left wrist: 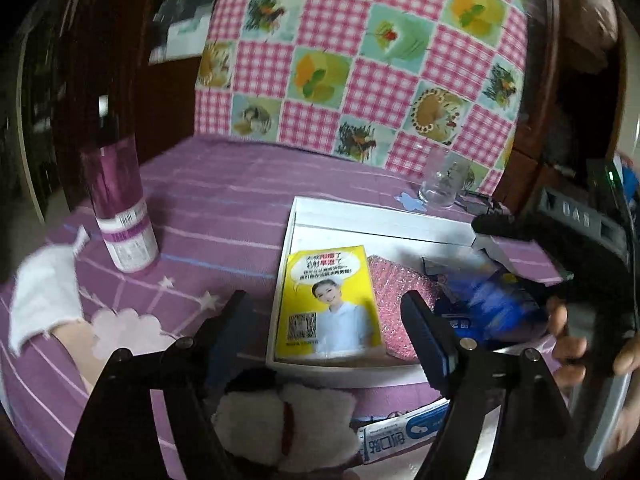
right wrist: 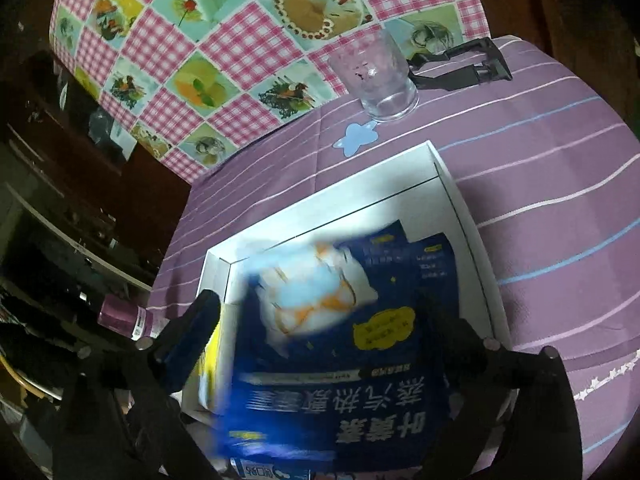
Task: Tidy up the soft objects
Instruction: 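Carry the yellow box into the tray and open left while right holds the blue packet, then lower the blue packet into the tray and open the right gripper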
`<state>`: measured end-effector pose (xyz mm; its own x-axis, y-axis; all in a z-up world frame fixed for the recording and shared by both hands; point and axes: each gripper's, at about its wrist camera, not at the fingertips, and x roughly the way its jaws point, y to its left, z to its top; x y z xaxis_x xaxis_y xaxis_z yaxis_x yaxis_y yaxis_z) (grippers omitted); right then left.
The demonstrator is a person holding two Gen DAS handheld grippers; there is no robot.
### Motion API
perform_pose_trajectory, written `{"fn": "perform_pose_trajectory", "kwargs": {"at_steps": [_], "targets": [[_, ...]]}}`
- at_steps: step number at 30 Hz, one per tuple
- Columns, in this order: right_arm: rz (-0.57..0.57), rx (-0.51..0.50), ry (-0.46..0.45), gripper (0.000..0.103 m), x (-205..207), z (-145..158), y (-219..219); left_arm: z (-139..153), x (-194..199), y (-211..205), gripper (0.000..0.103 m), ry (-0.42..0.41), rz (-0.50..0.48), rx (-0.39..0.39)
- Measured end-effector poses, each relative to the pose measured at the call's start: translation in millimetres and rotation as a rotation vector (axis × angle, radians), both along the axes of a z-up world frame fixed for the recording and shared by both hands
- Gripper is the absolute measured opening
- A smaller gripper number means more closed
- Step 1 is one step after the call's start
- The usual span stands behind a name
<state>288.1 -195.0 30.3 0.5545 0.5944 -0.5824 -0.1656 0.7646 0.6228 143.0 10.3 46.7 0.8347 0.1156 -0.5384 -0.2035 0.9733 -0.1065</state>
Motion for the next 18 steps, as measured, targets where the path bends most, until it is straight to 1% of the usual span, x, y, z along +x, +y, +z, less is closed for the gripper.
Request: {"fn": "perform_pose_trajectory", "kwargs": {"at_steps": [3, 5, 6, 8, 10, 12, 13, 15, 17, 18], "targets": [[-0.03, 0.088, -0.013, 0.103, -1, 0, -10, 1, -2, -11, 0.078, -0.003, -0.023, 0.065], [-0.044, 0.094, -0.024, 0.103, -3, 3, -13, 0, -2, -19, 0.078, 0.005, -0.049, 0.103], [-0.049, 0.084, -0.027, 0.103, -3, 4, -13, 0, -2, -22, 0.078, 0.007, -0.059, 0.124], [-0.05, 0.032, -0.021, 0.103, -3, 6, -10, 0, -3, -28, 0.078, 0.005, -0.072, 0.165], [-0.027, -0.02, -0.008, 0.103, -3, 5, -3, 0, -4, -31, 0.078, 0.001, -0.077, 0.186], [0.007, -0.083, -0.001, 0.103, -2, 2, 5, 0, -5, -32, 0.078, 0.005, -0.082, 0.185], [0.049, -0.134, 0.016, 0.103, -1, 0, 15, 0, -5, -31, 0.078, 0.008, -0.085, 0.179], [0.112, -0.167, 0.024, 0.103, -2, -2, 25, 0, -5, -31, 0.078, 0.015, -0.09, 0.168], [0.102, -0.164, 0.004, 0.103, -4, 2, 24, 0, -6, -30, 0.078, 0.019, -0.095, 0.161], [0.08, -0.159, -0.016, 0.103, -6, 6, 20, 0, -6, -30, 0.078, 0.022, -0.097, 0.158]]}}
